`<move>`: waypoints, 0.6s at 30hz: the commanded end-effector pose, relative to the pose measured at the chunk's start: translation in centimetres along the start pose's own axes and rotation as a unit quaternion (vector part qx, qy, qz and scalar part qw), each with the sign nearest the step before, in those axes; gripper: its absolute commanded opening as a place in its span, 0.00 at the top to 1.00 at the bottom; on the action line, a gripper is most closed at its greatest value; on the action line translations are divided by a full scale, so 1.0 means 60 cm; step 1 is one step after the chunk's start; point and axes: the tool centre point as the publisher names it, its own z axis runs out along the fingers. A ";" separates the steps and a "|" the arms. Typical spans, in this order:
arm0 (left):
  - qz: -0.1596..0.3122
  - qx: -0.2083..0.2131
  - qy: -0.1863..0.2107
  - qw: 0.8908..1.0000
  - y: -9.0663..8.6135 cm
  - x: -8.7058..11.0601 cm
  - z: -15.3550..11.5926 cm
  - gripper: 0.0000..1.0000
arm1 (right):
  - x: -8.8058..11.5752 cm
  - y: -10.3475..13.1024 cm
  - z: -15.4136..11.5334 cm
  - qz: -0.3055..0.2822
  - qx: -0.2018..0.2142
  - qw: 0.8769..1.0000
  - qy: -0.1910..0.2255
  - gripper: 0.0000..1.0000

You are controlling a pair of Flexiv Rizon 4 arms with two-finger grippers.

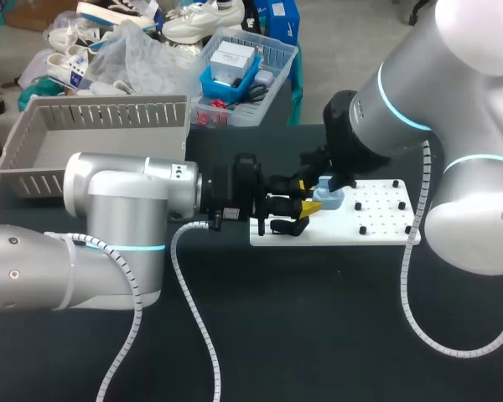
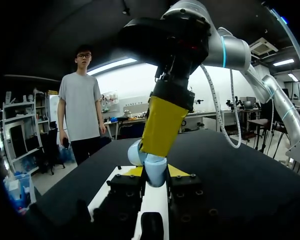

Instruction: Pick up each earbud case from the left stands, insert the matching earbuds, close the lid, and place the case in the box.

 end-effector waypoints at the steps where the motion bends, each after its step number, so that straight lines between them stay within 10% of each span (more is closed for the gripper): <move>1: 0.000 -0.001 0.001 1.000 -0.003 0.002 -0.001 1.00 | 0.008 0.000 -0.010 -0.003 0.017 1.000 -0.015 0.54; 13: 0.000 -0.001 0.001 1.000 -0.003 0.002 -0.001 1.00 | 0.000 -0.026 -0.044 0.016 0.046 0.998 -0.046 0.51; 18: 0.000 -0.001 0.001 1.000 -0.003 0.002 -0.001 1.00 | -0.008 -0.043 -0.047 0.041 0.035 0.997 -0.050 0.17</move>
